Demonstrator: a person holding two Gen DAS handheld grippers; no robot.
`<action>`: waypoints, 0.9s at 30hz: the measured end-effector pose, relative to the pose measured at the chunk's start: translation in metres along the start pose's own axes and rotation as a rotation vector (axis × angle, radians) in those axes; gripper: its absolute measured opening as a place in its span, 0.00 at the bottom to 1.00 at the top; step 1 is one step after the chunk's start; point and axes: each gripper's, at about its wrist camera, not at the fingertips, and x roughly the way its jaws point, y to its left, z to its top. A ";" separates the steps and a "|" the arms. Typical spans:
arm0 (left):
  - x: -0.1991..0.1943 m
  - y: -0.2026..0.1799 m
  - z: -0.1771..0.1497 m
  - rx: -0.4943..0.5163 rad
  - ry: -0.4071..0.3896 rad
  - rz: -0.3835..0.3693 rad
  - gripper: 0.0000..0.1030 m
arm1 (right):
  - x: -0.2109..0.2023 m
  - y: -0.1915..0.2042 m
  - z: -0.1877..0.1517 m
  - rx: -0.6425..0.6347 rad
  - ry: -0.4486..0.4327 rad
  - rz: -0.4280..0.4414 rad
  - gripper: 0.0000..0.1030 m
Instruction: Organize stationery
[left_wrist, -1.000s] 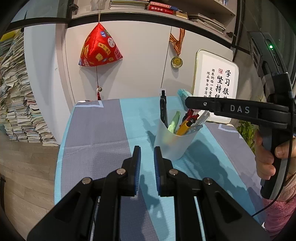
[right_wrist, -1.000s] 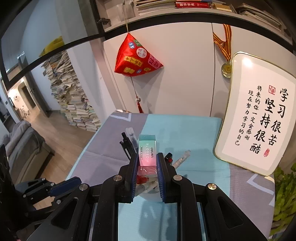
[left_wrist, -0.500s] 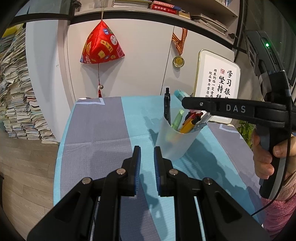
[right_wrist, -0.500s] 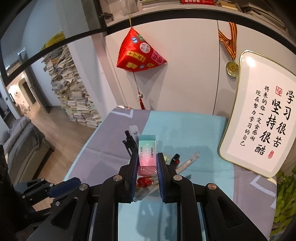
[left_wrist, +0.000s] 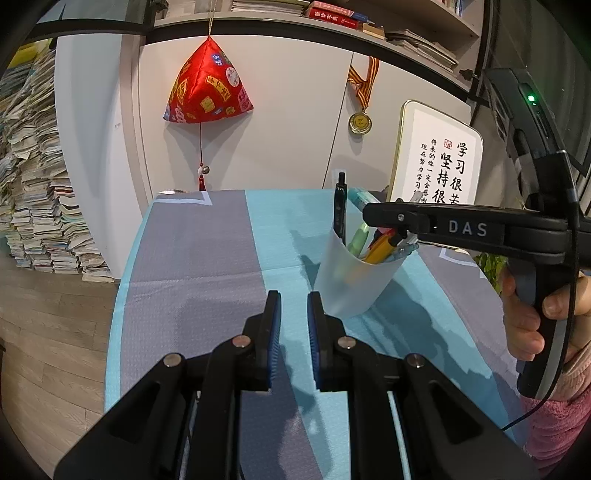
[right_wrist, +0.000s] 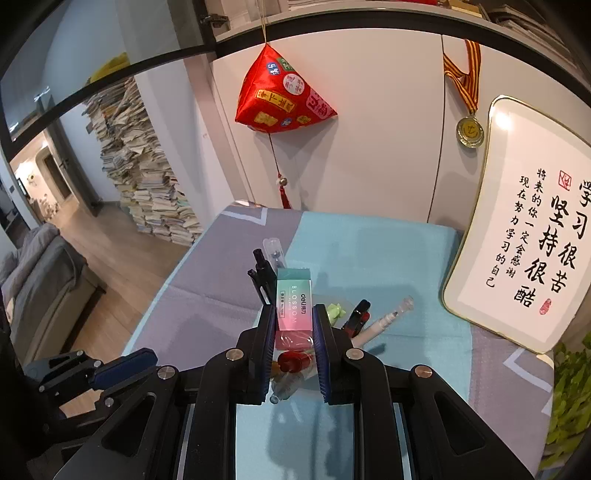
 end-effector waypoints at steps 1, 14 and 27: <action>0.000 0.000 0.000 0.001 0.000 -0.001 0.12 | 0.000 0.000 0.000 0.004 -0.002 0.000 0.20; -0.004 -0.003 0.000 0.005 -0.011 -0.001 0.21 | -0.003 0.000 -0.003 0.008 0.013 -0.005 0.20; -0.019 -0.019 0.001 0.019 -0.033 -0.015 0.29 | -0.056 0.000 -0.015 0.025 -0.075 -0.031 0.20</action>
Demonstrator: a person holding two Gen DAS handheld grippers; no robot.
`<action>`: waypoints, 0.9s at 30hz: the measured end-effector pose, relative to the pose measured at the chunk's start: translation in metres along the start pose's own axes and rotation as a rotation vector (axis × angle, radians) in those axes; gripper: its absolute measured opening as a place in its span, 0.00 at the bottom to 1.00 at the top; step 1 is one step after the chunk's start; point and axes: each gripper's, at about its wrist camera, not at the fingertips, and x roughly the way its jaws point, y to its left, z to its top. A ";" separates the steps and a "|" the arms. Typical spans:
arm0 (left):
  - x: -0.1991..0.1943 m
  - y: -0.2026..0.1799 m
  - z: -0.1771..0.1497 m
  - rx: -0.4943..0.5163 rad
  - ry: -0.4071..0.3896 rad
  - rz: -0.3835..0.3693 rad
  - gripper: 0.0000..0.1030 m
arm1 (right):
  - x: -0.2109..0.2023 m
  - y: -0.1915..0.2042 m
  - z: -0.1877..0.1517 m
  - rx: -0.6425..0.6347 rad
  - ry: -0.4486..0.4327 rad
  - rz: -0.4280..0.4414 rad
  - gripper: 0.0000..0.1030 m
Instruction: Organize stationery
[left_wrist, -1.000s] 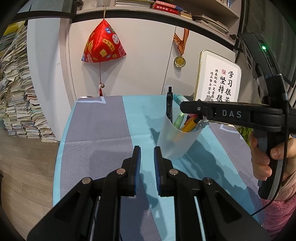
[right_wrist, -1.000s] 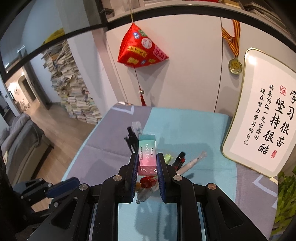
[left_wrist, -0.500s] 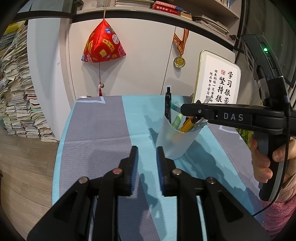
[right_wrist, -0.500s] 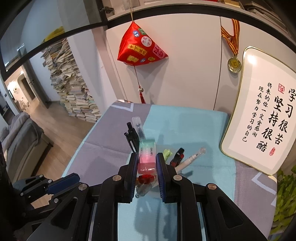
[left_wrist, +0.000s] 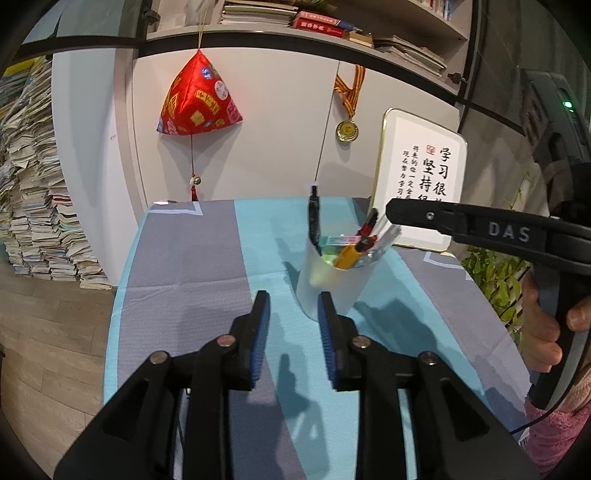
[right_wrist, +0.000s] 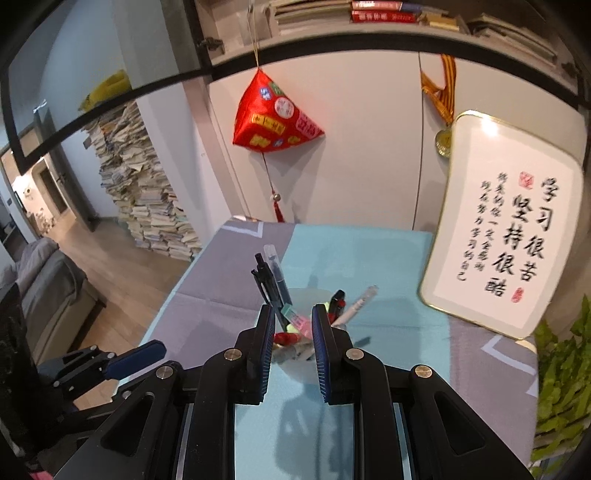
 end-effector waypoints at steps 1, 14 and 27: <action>-0.002 -0.003 0.000 0.004 -0.007 0.002 0.33 | -0.006 0.000 -0.002 0.000 -0.005 -0.002 0.20; -0.039 -0.029 0.004 0.035 -0.080 0.018 0.58 | -0.072 0.018 -0.030 -0.028 -0.128 -0.076 0.46; -0.103 -0.065 -0.003 0.097 -0.215 0.122 0.87 | -0.139 0.006 -0.064 0.128 -0.217 -0.156 0.78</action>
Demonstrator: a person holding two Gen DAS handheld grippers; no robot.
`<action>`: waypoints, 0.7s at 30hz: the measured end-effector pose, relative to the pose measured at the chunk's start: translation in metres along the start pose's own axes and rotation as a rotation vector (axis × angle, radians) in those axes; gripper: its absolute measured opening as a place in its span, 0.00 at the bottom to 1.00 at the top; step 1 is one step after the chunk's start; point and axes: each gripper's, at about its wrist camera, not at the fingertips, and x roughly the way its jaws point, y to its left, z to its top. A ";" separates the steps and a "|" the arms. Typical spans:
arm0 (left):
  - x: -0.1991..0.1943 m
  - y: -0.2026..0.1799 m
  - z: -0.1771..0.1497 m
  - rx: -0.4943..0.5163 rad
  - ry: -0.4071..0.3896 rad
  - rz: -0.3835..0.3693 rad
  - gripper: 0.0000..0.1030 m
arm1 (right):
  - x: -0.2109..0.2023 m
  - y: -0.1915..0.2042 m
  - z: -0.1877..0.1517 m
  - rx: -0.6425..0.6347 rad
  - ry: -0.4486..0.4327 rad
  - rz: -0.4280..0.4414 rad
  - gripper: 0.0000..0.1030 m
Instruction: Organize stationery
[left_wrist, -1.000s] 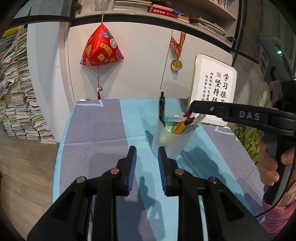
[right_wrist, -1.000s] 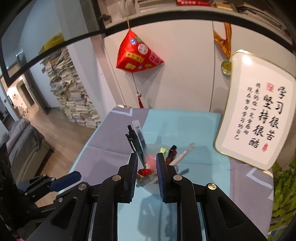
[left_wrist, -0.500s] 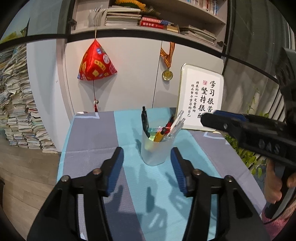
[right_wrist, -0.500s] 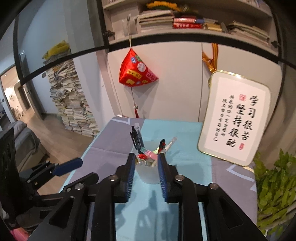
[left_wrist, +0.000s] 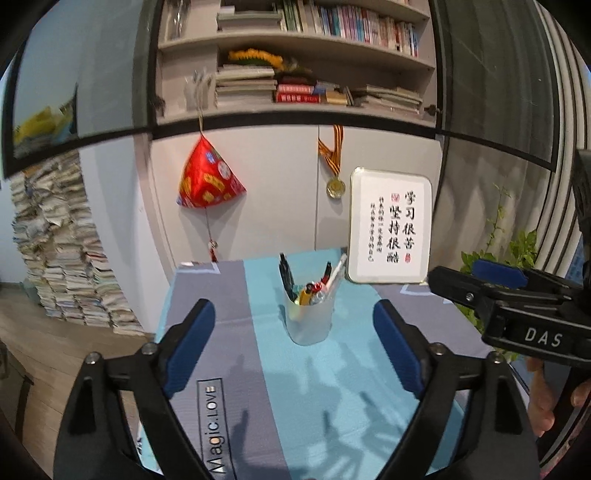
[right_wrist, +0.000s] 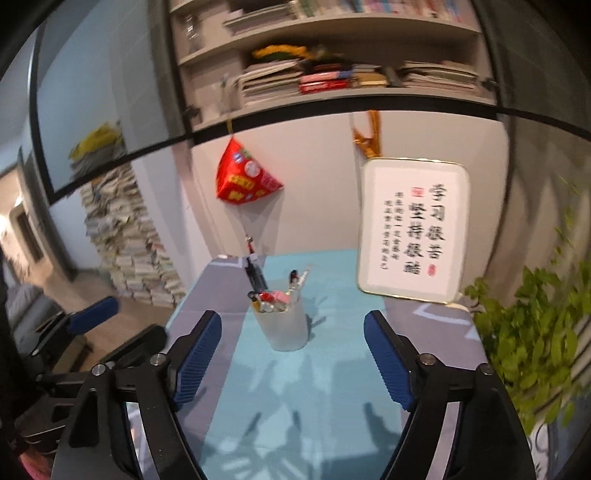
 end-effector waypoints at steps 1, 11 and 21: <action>-0.006 -0.001 0.000 0.001 -0.012 0.006 0.89 | -0.005 0.000 -0.001 0.006 -0.004 -0.011 0.78; -0.070 -0.016 -0.002 0.007 -0.120 0.038 0.99 | -0.079 0.007 -0.015 0.012 -0.097 -0.029 0.82; -0.110 -0.022 -0.010 0.007 -0.181 0.053 0.99 | -0.123 0.019 -0.026 -0.017 -0.168 -0.036 0.83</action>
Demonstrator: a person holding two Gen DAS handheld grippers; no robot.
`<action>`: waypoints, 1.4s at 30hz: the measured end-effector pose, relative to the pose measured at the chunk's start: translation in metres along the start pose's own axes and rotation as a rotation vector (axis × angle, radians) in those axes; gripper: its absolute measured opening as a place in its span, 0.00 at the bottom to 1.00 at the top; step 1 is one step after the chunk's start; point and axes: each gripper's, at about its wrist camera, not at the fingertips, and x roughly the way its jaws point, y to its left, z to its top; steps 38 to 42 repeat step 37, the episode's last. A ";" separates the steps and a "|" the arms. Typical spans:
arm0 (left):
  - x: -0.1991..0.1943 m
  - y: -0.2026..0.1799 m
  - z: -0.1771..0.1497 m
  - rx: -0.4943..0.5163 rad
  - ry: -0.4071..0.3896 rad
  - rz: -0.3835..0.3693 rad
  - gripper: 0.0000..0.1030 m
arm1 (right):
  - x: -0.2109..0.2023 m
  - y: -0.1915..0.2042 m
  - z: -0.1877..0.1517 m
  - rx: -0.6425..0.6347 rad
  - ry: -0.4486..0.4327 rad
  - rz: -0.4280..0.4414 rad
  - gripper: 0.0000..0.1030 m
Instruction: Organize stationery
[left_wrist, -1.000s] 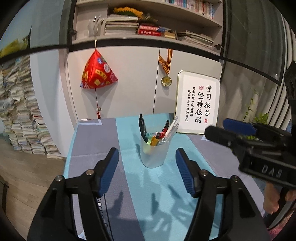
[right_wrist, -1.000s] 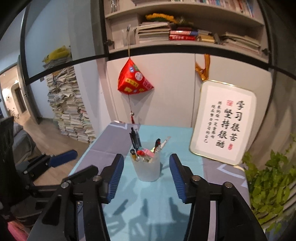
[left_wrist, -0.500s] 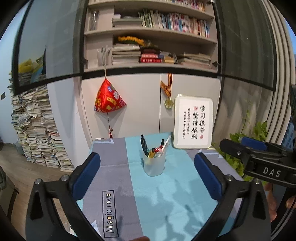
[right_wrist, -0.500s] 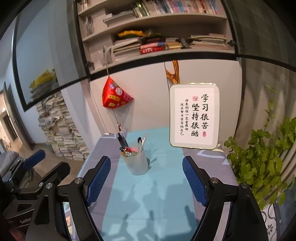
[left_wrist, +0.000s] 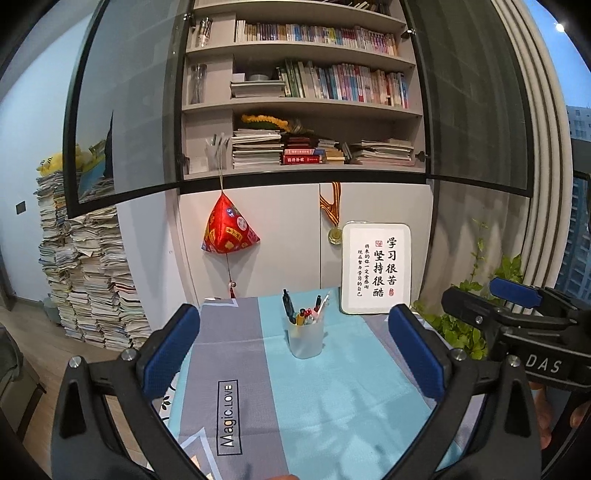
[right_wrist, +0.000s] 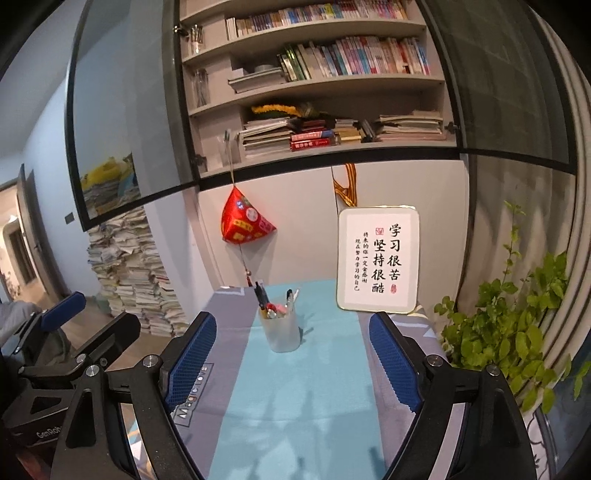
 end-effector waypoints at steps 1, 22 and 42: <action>-0.002 0.000 0.000 0.000 -0.001 0.001 0.99 | -0.002 0.001 -0.001 -0.003 -0.004 -0.012 0.83; -0.023 0.002 0.006 -0.015 -0.059 0.023 0.99 | -0.026 0.004 0.001 -0.007 -0.065 -0.030 0.83; -0.023 0.005 0.007 -0.031 -0.058 0.020 0.99 | -0.025 0.003 0.002 -0.008 -0.065 -0.030 0.83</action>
